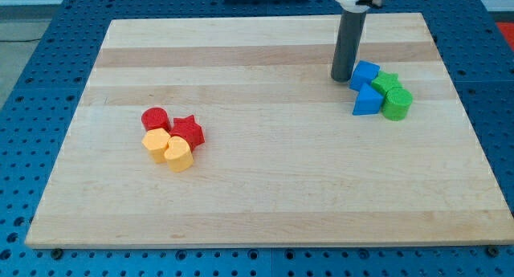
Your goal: Separate the group of yellow blocks and red star away from the red circle
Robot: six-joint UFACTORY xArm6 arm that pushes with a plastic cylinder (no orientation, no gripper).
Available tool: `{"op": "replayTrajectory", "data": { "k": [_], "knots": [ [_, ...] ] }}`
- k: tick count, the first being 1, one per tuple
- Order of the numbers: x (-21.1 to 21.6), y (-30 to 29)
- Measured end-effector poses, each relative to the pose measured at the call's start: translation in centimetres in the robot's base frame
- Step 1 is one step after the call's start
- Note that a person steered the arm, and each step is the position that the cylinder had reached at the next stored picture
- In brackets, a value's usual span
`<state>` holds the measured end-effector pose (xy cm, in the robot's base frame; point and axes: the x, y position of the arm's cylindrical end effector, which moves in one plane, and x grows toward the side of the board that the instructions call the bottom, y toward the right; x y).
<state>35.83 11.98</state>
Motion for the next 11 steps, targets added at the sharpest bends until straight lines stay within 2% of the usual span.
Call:
{"op": "replayTrajectory", "data": {
  "k": [2, 3, 5, 6, 7, 8, 9, 10, 11],
  "knots": [
    [5.1, -1.8],
    [8.0, -5.6],
    [14.6, -9.0],
    [18.2, -14.5],
    [19.8, -21.8],
    [19.6, -27.9],
    [16.9, -31.8],
    [13.4, -32.5],
    [12.5, -29.7]
  ]
}}
